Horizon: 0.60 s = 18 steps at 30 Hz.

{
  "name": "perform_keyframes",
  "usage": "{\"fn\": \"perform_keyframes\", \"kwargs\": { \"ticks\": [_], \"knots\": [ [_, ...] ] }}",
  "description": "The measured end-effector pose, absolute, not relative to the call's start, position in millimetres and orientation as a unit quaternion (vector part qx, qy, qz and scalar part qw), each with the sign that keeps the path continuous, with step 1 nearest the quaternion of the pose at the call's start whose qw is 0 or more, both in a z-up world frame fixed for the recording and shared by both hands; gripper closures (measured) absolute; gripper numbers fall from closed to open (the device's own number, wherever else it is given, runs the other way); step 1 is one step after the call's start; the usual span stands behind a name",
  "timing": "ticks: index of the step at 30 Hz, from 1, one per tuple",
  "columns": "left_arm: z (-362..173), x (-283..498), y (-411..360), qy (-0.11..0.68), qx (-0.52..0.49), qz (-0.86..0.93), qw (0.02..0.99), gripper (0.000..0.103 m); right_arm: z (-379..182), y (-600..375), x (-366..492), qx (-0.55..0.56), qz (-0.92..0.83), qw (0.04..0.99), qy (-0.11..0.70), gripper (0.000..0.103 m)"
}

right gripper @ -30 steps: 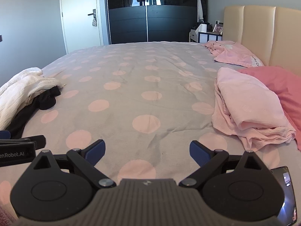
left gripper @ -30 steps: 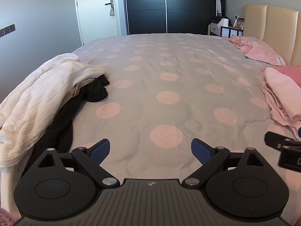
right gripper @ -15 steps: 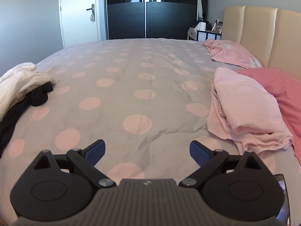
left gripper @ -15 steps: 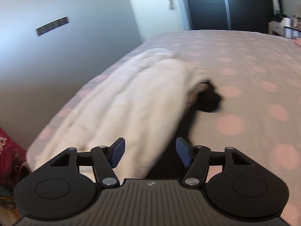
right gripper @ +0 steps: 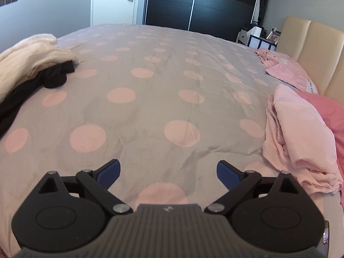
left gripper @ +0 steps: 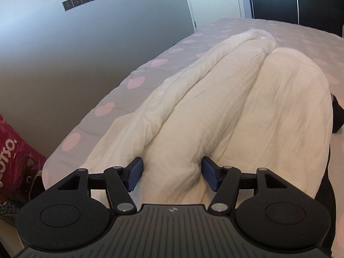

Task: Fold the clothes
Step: 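Grasp the white garment edge with the left gripper and lift it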

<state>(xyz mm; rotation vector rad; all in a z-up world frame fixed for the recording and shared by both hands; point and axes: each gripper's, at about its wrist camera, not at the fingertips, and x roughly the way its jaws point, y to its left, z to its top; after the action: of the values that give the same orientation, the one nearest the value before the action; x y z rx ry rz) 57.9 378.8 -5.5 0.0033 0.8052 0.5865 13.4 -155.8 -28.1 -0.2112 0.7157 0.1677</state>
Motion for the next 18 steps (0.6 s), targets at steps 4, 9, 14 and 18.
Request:
{"fn": "perform_keyframes", "kwargs": {
  "ticks": [4,9,14,18],
  "knots": [
    [4,55,389,0.360,-0.025,0.278,0.890,0.088,-36,-146,13,-0.110,0.085,0.922,0.360,0.006],
    [30,44,385,0.307,-0.021,0.277,0.910,0.093,-38,-135,10,-0.118,0.099,0.921,0.358,0.006],
    [56,38,351,0.285,0.001,0.211,0.935,0.094,-34,-132,6,-0.115,0.108,0.924,0.350,0.006],
    [83,31,294,0.255,0.021,0.131,0.958,0.094,-29,-133,1,-0.110,0.112,0.927,0.341,0.006]
  ]
}}
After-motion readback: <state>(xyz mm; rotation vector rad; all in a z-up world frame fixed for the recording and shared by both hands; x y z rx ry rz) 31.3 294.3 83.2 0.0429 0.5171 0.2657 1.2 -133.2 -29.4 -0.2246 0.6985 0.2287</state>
